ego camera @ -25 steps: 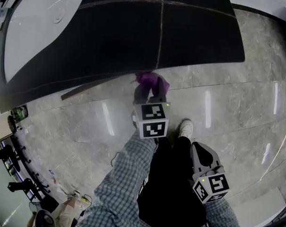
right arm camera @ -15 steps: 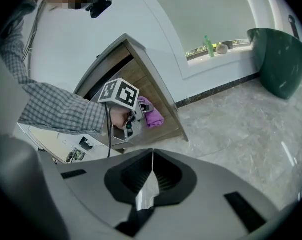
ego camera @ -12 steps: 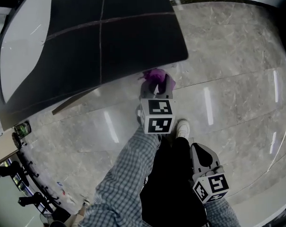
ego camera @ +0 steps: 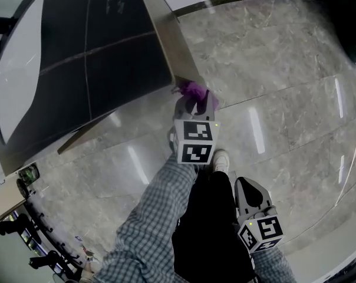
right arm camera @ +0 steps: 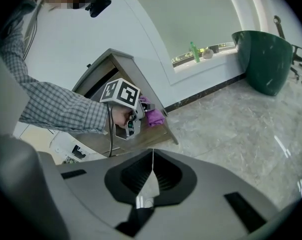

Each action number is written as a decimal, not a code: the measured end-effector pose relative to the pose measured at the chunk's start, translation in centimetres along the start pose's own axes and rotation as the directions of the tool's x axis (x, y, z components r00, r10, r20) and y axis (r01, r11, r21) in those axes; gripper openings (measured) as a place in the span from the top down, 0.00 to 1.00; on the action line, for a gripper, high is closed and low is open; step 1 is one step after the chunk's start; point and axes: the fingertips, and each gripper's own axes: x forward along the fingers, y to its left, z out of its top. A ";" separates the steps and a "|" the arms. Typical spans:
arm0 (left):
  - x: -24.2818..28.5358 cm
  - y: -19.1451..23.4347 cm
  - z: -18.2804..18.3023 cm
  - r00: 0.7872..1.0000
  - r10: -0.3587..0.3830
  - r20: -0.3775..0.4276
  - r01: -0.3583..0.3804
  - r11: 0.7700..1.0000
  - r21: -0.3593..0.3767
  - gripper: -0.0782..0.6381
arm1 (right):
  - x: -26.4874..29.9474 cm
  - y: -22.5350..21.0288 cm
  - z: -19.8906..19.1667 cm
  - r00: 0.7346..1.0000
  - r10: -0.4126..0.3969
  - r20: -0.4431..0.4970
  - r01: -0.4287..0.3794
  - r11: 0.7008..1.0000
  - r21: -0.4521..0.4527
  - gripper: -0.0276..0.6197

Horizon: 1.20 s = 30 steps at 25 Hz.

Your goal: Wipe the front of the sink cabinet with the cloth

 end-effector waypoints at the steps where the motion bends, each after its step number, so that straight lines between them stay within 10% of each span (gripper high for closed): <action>1: -0.1 -0.5 0.3 1.000 -0.010 0.004 0.010 1.000 0.007 0.82 | -0.2 -0.2 0.2 1.000 -0.003 0.003 0.003 1.000 0.000 0.93; 17: -18.8 -1.9 2.9 0.992 -0.119 0.035 0.118 0.992 0.039 0.82 | -4.9 8.4 8.6 0.993 0.059 0.100 -0.044 0.987 -0.154 0.93; 30: -44.0 5.1 0.7 0.996 0.038 0.076 -0.034 0.998 -0.056 0.82 | -14.1 20.0 13.1 0.981 0.084 0.173 -0.030 0.955 -0.295 0.93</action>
